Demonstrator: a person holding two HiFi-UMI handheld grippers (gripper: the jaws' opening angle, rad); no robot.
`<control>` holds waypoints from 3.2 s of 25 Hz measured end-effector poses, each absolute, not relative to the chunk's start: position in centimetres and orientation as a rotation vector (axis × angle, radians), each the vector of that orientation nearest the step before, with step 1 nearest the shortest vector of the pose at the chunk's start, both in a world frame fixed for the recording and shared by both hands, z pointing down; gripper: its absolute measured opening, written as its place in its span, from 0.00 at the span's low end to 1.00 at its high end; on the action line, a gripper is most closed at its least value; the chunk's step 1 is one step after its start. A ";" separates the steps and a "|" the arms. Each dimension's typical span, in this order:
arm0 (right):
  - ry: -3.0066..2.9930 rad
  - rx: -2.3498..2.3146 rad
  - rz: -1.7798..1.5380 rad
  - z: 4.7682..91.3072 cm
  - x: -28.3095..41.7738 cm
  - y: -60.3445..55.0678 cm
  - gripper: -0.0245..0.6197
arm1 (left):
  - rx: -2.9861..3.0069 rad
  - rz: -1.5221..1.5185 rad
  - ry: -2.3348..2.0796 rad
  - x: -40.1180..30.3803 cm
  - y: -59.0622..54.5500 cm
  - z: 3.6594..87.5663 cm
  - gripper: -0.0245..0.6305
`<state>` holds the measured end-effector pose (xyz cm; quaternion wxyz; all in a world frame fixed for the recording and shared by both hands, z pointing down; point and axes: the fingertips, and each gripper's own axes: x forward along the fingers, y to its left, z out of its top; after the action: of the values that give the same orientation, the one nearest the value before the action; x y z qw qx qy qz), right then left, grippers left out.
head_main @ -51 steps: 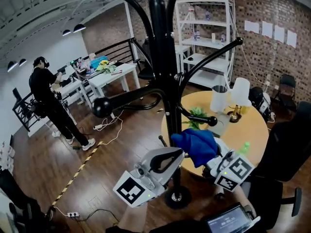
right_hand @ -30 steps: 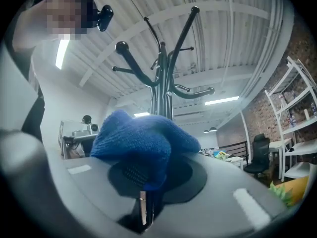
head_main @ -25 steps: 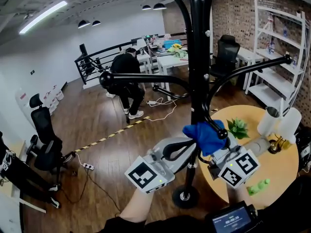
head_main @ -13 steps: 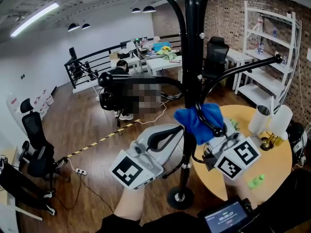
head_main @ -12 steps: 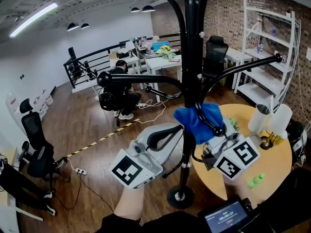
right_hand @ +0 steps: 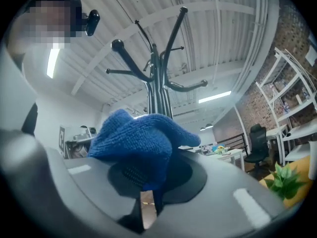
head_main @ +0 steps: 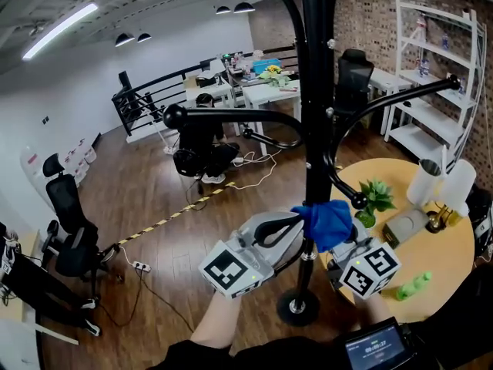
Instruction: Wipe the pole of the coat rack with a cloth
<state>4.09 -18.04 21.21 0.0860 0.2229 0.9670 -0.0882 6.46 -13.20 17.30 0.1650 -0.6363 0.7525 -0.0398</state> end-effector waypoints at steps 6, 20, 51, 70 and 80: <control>3.049 0.610 -0.316 29.6 3.8 -18.0 0.12 | -1.827 -0.116 2.244 6.7 -11.7 20.3 0.04; 3.319 0.589 -0.411 42.7 3.7 -17.7 0.12 | -1.872 -0.117 2.328 7.4 -10.5 23.6 0.04; 2.760 0.578 -0.157 10.3 4.1 -18.4 0.12 | -1.779 -0.153 2.165 8.5 -10.6 15.8 0.04; 3.212 0.542 -0.336 38.3 3.6 -17.5 0.12 | -1.868 -0.145 2.240 6.2 -12.4 21.0 0.04; 3.207 0.510 -0.340 36.1 3.7 -18.1 0.12 | -1.873 -0.125 2.254 6.5 -12.6 21.8 0.04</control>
<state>3.66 -18.15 36.08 -0.0616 0.1558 0.9804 -0.1040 6.49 -12.64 21.80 0.1040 -0.6351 0.7642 -0.0424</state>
